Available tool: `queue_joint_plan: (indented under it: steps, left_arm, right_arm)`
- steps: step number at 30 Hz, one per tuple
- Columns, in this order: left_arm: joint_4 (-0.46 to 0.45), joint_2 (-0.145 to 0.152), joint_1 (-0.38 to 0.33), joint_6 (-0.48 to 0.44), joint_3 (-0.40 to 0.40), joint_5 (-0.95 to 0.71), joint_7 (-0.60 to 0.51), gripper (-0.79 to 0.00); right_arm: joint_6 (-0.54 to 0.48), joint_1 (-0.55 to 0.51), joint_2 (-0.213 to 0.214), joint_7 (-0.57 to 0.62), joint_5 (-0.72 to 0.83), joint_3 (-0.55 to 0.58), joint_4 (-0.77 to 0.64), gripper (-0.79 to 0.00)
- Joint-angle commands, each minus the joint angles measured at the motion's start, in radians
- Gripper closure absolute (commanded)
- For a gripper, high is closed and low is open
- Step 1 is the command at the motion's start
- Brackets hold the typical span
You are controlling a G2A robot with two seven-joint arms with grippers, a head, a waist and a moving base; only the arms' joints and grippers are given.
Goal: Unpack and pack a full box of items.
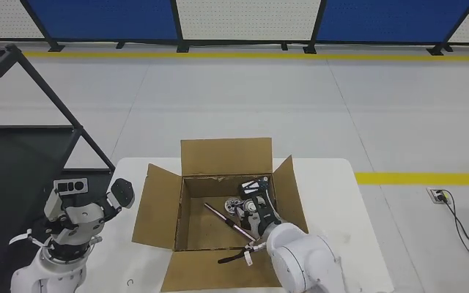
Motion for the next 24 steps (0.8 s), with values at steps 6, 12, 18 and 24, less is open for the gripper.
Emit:
queue_joint_plan:
  steps: [6, 12, 18, 24]
  left_arm:
    - [0.0, 0.0, 0.0, 0.0, 0.0, 0.0, 0.0, -0.785]
    - [0.0, 0.0, 0.0, 0.0, 0.0, 0.0, 0.0, -0.785]
    - [-0.025, 0.003, 0.042, 0.068, 0.01, 0.04, -0.008, -0.785]
    - [-0.01, 0.003, 0.019, 0.098, 0.039, 0.041, -0.019, -0.785]
  right_arm:
    - [-0.002, -0.038, 0.003, -0.031, -0.006, 0.015, -0.049, 0.0]
    - [-0.002, -0.038, 0.003, -0.031, -0.006, 0.015, -0.049, 0.0]
    - [-0.059, -0.115, 0.01, -0.137, -0.031, 0.039, -0.168, 0.0]
    - [-0.084, -0.305, 0.031, -0.276, -0.062, 0.165, -0.421, 0.0]
